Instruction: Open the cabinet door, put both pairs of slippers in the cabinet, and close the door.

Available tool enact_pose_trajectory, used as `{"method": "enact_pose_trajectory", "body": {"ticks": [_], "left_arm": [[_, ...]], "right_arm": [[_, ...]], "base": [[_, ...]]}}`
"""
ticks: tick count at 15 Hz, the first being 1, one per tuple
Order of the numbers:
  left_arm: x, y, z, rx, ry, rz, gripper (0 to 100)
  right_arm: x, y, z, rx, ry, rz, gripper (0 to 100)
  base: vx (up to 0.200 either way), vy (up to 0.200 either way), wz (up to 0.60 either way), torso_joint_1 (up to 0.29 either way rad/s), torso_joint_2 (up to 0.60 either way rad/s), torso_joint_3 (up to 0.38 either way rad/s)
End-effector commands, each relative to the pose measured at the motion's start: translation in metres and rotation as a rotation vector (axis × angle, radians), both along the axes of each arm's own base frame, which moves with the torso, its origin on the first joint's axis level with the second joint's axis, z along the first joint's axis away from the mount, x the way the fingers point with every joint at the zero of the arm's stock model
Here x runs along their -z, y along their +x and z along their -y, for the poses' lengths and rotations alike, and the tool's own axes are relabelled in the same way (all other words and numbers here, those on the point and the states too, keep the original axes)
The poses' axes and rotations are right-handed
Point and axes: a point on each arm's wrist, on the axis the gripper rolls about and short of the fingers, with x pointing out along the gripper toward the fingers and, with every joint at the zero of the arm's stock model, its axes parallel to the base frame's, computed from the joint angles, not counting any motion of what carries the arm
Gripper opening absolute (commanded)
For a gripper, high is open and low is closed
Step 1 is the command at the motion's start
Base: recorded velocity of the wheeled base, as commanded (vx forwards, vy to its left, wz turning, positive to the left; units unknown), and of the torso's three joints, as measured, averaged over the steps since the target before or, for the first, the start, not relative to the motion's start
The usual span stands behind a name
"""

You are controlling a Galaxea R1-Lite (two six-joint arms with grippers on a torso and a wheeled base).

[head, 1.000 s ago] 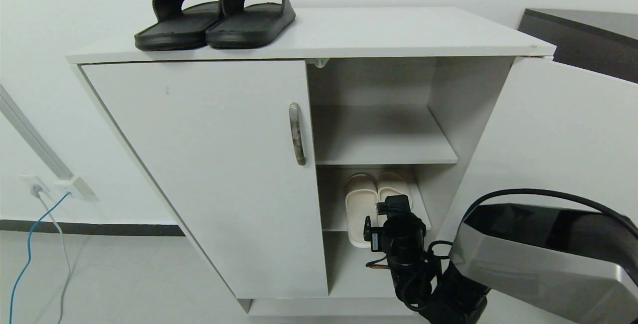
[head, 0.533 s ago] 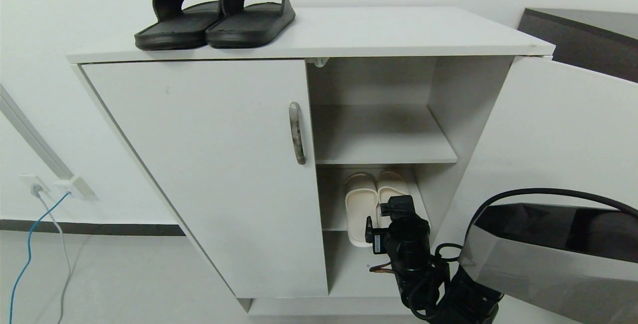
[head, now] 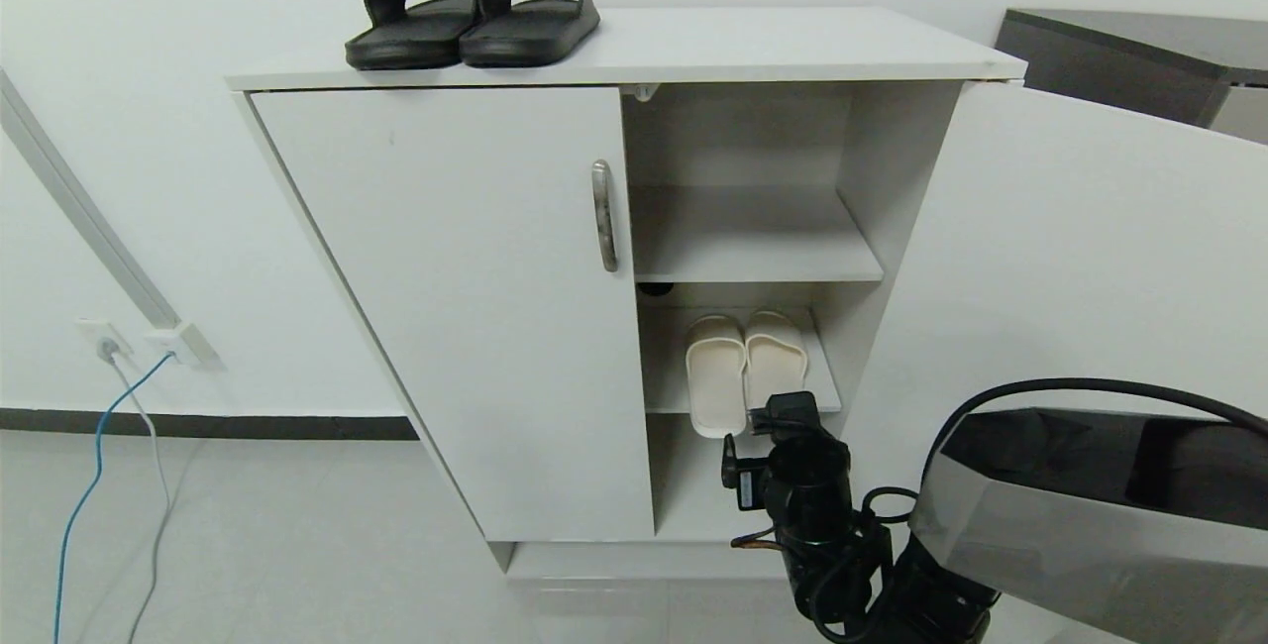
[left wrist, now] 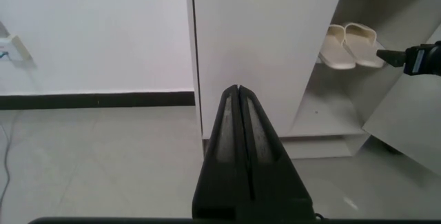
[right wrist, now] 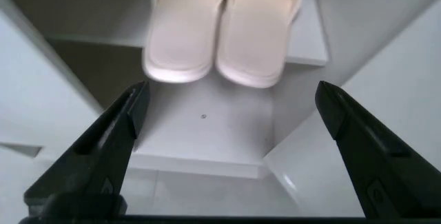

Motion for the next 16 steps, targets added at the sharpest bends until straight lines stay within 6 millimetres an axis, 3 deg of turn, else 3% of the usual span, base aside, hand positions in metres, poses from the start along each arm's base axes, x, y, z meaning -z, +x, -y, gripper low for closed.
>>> {"method": "enact_pose_trajectory", "body": {"ticks": [1,11,16], "left_arm": [[0.0,0.0001,0.0,-0.001,0.001,-0.001,0],[0.0,0.0001,0.0001,0.001,0.001,-0.001,0],[0.0,0.0001,0.0001,0.001,0.001,-0.001,0]], "right_arm": [[0.0024,-0.0006,0.0012,0.001,-0.009,-0.007,100],[0.0031,-0.0027,0.0019,0.012,-0.022,-0.008,100],[0.0003,-0.0047,0.004,0.016,-0.023,-0.005,100]], "base": [[0.0,0.0,0.0,0.0,0.0,0.0],[0.0,0.0,0.0,0.0,0.0,0.0],[0.0,0.0,0.0,0.001,0.0,0.138]]}}
